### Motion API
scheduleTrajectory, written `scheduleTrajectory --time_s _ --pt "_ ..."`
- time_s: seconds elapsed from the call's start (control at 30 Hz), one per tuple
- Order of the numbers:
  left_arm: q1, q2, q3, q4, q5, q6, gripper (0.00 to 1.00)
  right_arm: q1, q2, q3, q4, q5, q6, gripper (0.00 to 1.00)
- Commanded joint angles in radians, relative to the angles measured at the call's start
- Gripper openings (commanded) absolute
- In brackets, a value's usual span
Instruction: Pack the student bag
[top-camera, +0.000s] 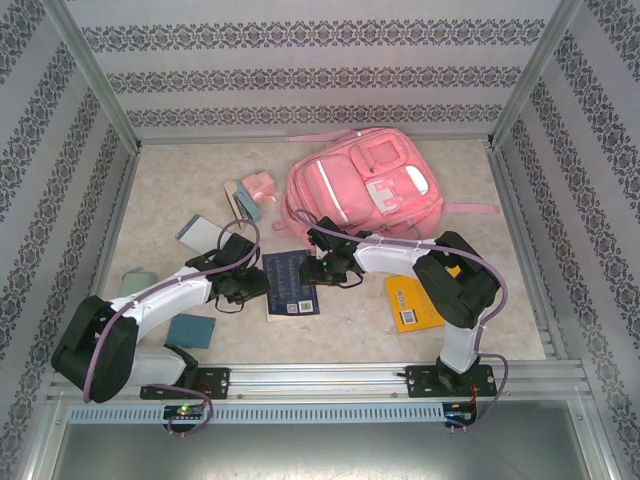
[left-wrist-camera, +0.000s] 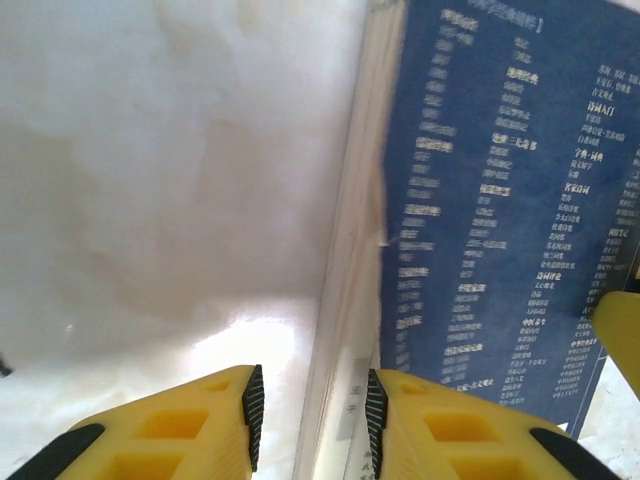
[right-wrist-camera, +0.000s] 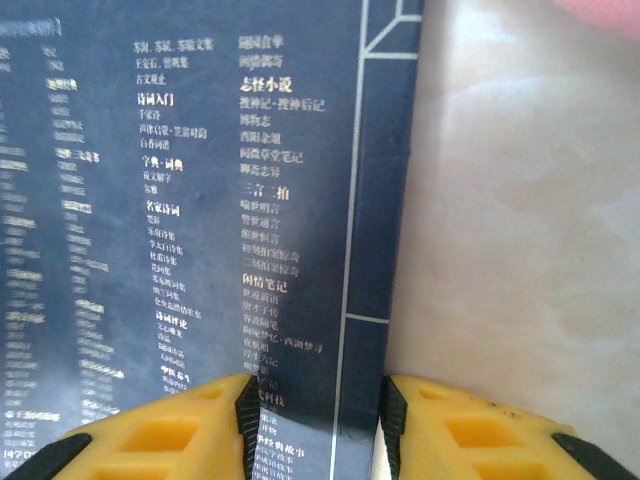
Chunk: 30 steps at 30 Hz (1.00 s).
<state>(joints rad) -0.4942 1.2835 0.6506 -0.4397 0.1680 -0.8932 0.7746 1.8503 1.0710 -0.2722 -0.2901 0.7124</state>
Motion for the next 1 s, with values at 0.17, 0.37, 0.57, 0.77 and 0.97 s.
scheduleTrajectory --time_s 0.17,0.37,0.57,0.77,0.97 --pt "-0.014 -0.031 0.025 0.042 0.006 -0.006 0.36 -0.001 0.004 -0.016 0.019 0.012 0.011 0.40" --pt "-0.015 0.064 -0.015 0.118 0.064 -0.011 0.36 0.001 0.007 -0.016 0.018 0.012 0.012 0.40" --pt "-0.016 0.126 -0.041 0.154 0.062 -0.007 0.31 0.002 0.013 -0.013 0.022 0.002 0.015 0.40" --pt "-0.017 0.163 -0.072 0.216 0.095 -0.035 0.20 0.004 0.014 -0.017 0.069 -0.061 0.032 0.39" --pt "-0.017 0.166 -0.073 0.231 0.113 -0.044 0.18 0.003 -0.019 -0.038 0.246 -0.249 0.088 0.36"
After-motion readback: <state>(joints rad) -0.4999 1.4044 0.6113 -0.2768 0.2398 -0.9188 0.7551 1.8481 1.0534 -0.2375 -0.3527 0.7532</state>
